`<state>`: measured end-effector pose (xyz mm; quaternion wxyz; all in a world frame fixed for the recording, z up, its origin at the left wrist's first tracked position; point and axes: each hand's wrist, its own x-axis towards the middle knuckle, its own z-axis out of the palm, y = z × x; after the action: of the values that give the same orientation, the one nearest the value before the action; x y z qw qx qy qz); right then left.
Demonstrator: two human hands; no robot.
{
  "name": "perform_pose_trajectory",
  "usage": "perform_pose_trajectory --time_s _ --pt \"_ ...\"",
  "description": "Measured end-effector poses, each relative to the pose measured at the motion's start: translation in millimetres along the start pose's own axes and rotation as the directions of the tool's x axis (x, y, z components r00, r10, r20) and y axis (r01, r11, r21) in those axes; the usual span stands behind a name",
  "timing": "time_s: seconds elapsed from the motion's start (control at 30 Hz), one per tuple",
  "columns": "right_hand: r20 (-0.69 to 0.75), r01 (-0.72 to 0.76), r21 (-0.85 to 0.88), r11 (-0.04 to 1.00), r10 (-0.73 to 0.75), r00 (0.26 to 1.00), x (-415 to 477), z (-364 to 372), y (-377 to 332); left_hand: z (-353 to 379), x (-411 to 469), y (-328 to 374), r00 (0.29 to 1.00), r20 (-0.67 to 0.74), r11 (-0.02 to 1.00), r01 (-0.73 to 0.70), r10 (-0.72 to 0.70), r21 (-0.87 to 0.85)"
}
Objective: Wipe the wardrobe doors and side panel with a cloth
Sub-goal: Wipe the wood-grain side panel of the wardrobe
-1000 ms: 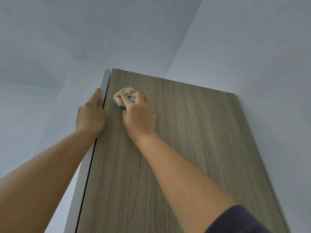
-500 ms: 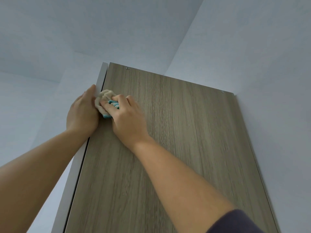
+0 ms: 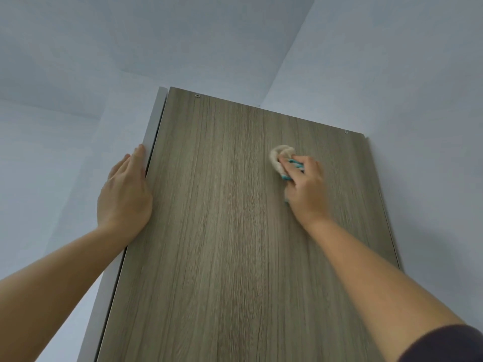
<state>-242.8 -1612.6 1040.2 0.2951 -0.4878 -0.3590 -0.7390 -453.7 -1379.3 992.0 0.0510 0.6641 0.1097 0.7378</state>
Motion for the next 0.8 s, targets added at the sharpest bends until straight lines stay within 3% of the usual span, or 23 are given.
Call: perform_pose_trajectory --time_s 0.17,0.33,0.63,0.8 --pt "-0.009 -0.167 -0.085 0.982 0.166 0.986 -19 -24 54 1 -7 -5 1.000 -0.003 0.999 -0.019 0.018 -0.036" --pt "-0.047 -0.377 -0.191 0.906 0.375 0.926 -29 -40 88 1 -7 -7 0.999 -0.005 0.998 -0.038 0.038 -0.043" --pt "-0.011 -0.550 -0.419 0.723 0.601 0.799 -36 -61 114 1 -9 -10 0.999 0.008 0.997 -0.048 0.048 -0.059" --pt "-0.060 -0.665 -0.366 0.651 0.696 0.715 -30 -60 96 0 -11 -11 0.998 0.024 0.996 -0.062 0.064 -0.069"
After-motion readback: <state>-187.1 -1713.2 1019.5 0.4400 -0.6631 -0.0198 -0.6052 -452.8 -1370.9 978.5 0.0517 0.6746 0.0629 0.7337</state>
